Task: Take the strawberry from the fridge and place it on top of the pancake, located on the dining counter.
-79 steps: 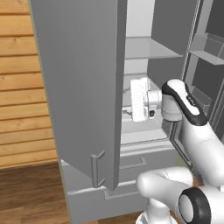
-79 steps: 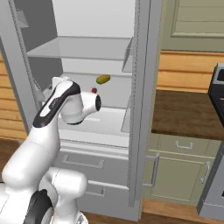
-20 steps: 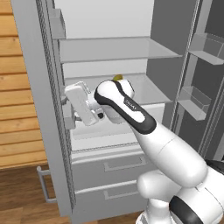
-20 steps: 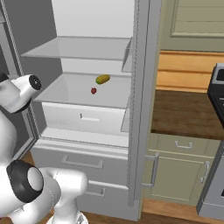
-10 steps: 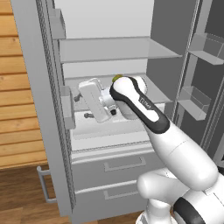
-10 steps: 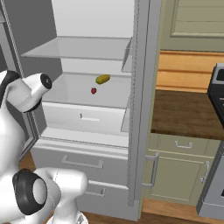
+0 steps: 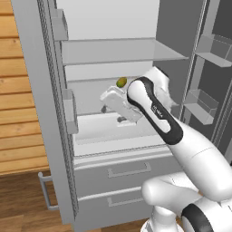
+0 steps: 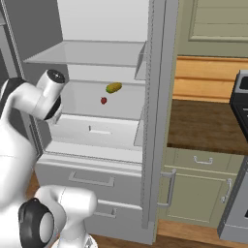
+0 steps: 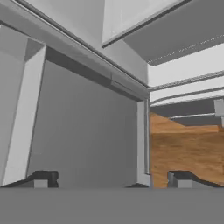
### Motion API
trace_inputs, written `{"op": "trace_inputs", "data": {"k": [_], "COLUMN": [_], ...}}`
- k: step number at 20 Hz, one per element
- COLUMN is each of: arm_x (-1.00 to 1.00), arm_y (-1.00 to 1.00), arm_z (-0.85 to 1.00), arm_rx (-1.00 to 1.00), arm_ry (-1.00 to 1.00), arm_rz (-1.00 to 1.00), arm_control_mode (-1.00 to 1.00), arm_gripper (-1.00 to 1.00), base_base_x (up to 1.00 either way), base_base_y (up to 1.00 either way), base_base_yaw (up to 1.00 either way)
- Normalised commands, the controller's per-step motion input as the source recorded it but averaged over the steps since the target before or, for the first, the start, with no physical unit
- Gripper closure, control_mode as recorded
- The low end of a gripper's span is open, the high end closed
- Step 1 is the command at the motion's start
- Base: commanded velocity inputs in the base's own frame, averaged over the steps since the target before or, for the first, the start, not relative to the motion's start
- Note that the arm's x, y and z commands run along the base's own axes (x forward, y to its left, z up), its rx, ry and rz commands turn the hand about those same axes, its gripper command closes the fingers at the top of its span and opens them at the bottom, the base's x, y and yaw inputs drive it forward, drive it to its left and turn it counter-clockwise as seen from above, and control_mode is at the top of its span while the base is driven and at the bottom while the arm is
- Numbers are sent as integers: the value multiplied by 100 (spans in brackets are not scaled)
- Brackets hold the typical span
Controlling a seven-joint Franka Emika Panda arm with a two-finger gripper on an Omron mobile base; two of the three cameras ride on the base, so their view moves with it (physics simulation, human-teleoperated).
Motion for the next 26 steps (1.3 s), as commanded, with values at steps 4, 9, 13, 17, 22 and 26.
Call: {"op": "trace_inputs", "data": {"k": [4, 9, 13, 17, 22, 26], "arm_x": [0, -13, -82, -100, -92, -61], "arm_y": [-100, -100, -72, -21, -28, -4], "arm_z": [-20, -12, 0, 0, 0, 0], "arm_rx": [-61, -62, -41, -14, 10, 29], "arm_ry": [-10, -6, -1, -2, -4, -12], "arm_rz": [0, 0, -9, -13, -3, 0], "arm_control_mode": [-100, -100, -100, -100, -100, -100], "arm_gripper": [-100, -100, -100, -100, -100, -100], "base_base_x": [0, 0, 0, 0, 0, 0], "base_base_y": [0, 0, 0, 0, 0, 0], "base_base_yaw": [0, 0, 0, 0, 0, 0]}}
